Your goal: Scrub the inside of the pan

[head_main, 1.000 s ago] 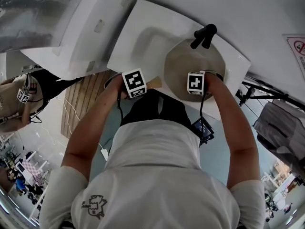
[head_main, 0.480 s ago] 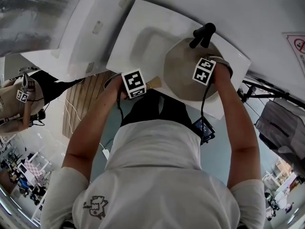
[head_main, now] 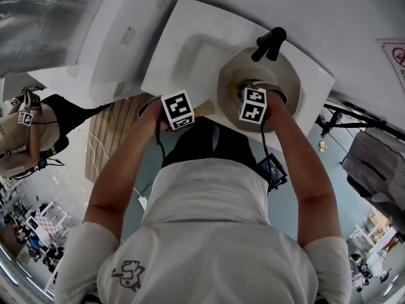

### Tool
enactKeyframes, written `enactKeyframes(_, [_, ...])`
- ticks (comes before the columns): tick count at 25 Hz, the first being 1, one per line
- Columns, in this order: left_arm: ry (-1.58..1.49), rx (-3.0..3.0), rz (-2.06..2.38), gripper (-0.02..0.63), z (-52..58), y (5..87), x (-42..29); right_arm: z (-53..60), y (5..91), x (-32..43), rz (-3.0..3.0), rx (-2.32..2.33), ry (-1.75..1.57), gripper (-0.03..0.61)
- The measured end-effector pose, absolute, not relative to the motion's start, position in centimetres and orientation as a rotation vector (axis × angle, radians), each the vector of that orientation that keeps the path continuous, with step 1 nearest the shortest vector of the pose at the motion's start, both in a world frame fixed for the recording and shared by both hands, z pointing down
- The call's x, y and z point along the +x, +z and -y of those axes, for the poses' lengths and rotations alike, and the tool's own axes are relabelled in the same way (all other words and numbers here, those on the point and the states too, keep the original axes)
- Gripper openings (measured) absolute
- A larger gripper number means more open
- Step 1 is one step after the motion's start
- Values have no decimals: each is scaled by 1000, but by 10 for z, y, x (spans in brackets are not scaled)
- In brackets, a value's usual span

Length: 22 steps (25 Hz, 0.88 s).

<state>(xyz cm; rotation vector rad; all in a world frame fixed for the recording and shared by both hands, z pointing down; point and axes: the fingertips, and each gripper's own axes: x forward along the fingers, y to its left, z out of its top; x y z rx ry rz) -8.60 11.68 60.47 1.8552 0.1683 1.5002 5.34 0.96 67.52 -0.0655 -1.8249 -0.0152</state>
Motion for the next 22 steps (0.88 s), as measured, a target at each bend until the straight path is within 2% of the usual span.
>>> enactKeyframes(5, [1497, 1855, -171, 149, -118, 605, -86, -63, 674, 73, 1748, -256, 112, 64])
enactKeyframes(11, [1497, 1848, -181, 149, -119, 607, -85, -83, 681, 143, 1502, -368, 188, 64])
enactKeyframes(17, [1509, 1840, -193, 147, -121, 608, -83, -30, 688, 195, 1283, -239, 38, 66])
enactKeyframes(22, [1527, 1832, -198, 147, -120, 610, -84, 54, 681, 183, 1363, 108, -91, 66])
